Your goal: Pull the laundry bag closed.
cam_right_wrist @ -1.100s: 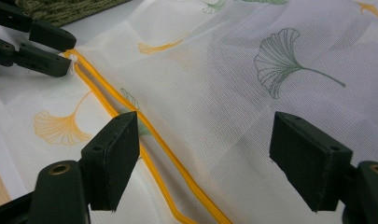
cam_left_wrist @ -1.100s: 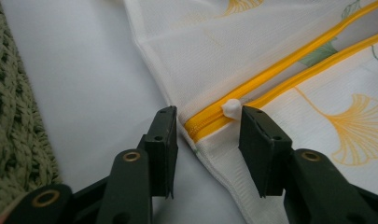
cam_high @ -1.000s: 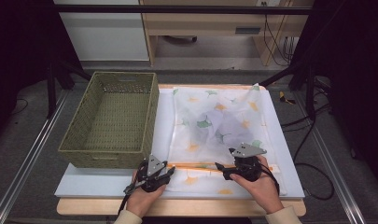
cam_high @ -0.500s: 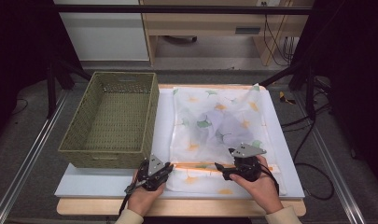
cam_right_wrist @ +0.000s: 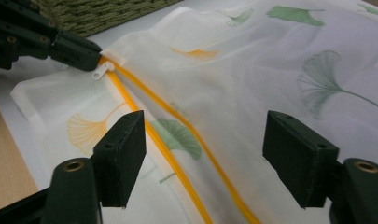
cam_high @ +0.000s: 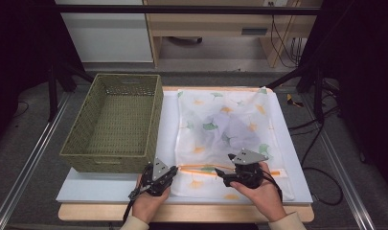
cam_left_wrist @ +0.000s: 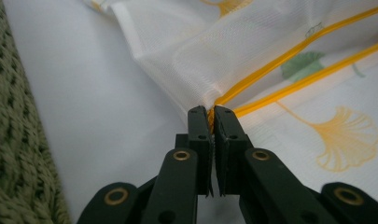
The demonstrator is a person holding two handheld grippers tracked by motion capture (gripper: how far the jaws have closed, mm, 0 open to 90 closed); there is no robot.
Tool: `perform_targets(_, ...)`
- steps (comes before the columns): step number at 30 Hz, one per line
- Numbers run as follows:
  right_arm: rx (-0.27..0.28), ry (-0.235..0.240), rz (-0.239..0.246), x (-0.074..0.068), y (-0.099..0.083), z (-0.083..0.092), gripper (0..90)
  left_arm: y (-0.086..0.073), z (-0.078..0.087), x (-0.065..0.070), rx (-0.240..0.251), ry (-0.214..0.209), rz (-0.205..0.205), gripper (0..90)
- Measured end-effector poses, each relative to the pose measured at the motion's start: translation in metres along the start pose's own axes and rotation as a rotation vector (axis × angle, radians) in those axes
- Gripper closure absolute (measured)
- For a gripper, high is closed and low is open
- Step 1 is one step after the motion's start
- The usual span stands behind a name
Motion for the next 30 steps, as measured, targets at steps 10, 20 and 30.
perform_targets(10,0.007,0.045,0.018,-0.028,0.010,-0.009,47.1,0.025,0.012,0.000,0.058,-0.002,0.034,86.1)
perform_targets(20,0.022,0.073,0.029,-0.052,0.021,-0.024,74.7,0.035,0.018,0.001,0.061,-0.007,0.043,86.1)
perform_targets(30,0.002,0.095,0.045,-0.067,0.022,-0.038,84.0,0.032,0.017,0.000,0.041,-0.001,0.049,86.1)
Point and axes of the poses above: each handheld gripper's, and its own axes: z roughly backward along the jaws, y roughly out of its top, x roughly to its right, the point moved 6 cm from there along -z, roughly forward along the jaws, and after that the axes turned 12 degrees about x, right-handed, at the moved point
